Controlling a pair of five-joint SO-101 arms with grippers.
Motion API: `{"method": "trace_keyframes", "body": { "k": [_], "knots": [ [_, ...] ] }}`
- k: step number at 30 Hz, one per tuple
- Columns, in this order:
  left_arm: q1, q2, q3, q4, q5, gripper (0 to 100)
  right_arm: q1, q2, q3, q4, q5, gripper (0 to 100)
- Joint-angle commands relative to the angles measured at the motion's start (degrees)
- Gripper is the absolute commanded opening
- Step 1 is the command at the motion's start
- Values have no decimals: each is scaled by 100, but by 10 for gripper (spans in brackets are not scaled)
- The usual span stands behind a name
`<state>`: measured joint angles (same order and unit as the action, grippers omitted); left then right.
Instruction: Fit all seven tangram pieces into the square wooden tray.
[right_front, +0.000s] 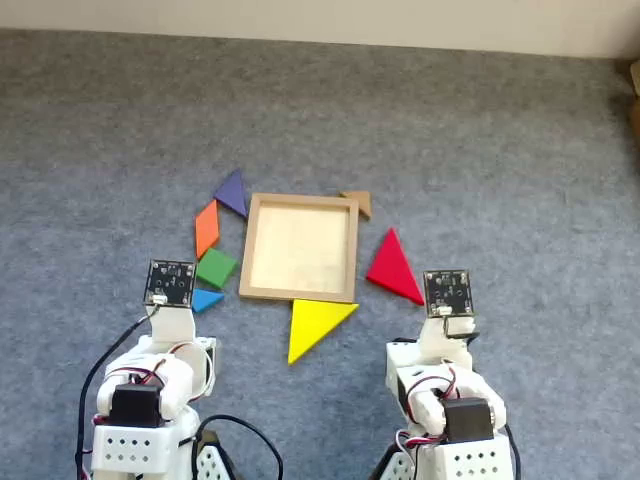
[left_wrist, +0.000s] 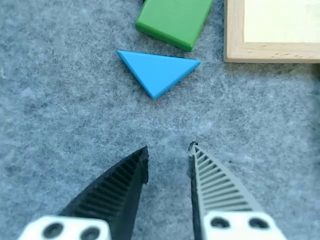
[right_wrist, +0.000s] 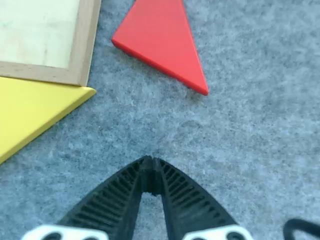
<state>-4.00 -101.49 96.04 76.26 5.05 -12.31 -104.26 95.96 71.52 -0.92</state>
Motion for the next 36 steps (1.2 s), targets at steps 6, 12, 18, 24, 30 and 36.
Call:
{"method": "trace_keyframes", "body": {
  "k": [6,12,18,24,30,36],
  "knots": [
    [-84,-251,110,35,35,142,22,-101,664,22,-62,19],
    [-84,-251,110,35,35,142,400,-101,602,4,-35,19],
    [-84,-251,110,35,35,142,1226,-101,-1262,4,-26,19],
    [-84,-251,110,35,35,142,1279,321,-2818,48,-35,19],
    [-84,-251,110,35,35,142,1244,2932,-4321,57,-62,19],
    [-84,-251,110,35,35,142,1235,5007,-5516,4,-18,24]
  ]
}}
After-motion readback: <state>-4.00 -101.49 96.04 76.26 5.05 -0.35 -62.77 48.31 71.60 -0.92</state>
